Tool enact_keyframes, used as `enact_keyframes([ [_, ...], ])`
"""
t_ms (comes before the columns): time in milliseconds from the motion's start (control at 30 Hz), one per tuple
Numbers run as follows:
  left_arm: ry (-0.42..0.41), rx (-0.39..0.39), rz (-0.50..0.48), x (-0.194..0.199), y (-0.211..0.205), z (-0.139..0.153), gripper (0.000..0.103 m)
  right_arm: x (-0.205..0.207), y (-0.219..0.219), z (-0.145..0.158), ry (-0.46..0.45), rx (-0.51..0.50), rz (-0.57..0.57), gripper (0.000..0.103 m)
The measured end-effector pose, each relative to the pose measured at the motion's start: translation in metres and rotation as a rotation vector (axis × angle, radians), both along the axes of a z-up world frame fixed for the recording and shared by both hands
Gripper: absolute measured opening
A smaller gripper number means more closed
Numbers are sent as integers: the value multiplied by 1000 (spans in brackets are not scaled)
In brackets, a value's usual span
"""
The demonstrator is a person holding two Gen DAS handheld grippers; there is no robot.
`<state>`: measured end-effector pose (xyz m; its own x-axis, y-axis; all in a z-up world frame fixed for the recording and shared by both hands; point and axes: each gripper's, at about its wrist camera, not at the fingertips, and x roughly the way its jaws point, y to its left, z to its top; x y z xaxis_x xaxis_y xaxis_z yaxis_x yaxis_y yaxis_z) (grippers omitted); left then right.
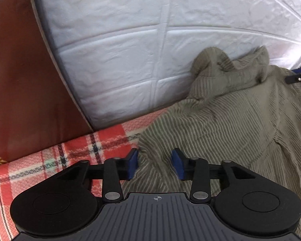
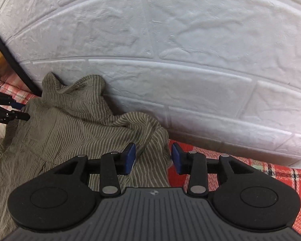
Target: Fold clothes
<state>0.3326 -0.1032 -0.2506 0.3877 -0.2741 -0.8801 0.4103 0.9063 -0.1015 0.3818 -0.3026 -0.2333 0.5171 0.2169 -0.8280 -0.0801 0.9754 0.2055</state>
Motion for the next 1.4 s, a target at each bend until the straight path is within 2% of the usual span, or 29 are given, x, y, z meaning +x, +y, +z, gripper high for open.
enact_keyframes([
  [67,4,-33,39,0,11,1,51,-1,-3,0,3,7,-5,43],
  [100,19,-49,60,1,14,-1,46,-1,-1,0,6,9,-3,43],
  [133,31,-58,75,1,16,-3,22,0,3,-2,13,12,0,43],
  [200,17,-31,69,0,14,-4,7,2,7,-7,31,25,8,43],
  [233,5,-26,68,-1,13,-4,3,2,9,-9,43,37,14,41],
  [267,-12,-15,66,-3,10,-2,2,4,10,-12,58,43,19,35],
  [300,-32,2,61,-5,8,-1,1,6,12,-13,75,45,27,12],
  [333,-54,16,68,-5,7,0,0,7,13,-13,83,47,34,7],
  [467,-114,52,126,0,9,1,0,11,13,-3,39,41,16,6],
  [567,-149,111,172,8,7,-2,0,12,11,1,20,39,-4,5],
  [667,-137,111,197,14,7,-8,0,12,8,-1,26,38,-24,5],
  [767,-159,141,205,12,2,-13,0,11,8,-13,51,24,-45,6],
  [867,-181,160,255,14,1,-15,0,9,11,-17,44,-1,-50,10],
  [900,-185,170,263,14,1,-14,0,7,12,-14,39,-17,-54,20],
  [933,-190,181,270,14,1,-14,1,6,13,-12,34,-32,-58,40],
  [967,-193,193,278,14,1,-14,12,4,13,-8,22,-46,-63,49],
  [1000,-193,198,281,13,4,-10,18,-1,11,-1,1,-53,-65,54],
  [1067,-189,151,279,7,15,1,21,-13,5,14,-35,-34,-71,52],
  [1100,-197,149,289,2,21,9,27,-20,1,22,-51,-21,-76,52],
  [1133,-205,146,300,-4,27,17,52,-28,-3,28,-65,-8,-81,52],
  [1167,-219,144,309,-11,34,26,64,-37,-6,33,-76,4,-85,52],
  [1200,-249,148,315,-22,42,35,70,-45,-7,37,-80,10,-88,52],
  [1267,-270,146,325,-42,60,50,70,-61,-10,43,-71,11,-97,53],
  [1400,-227,190,358,-72,95,60,70,-95,-11,48,-23,37,-154,53],
])
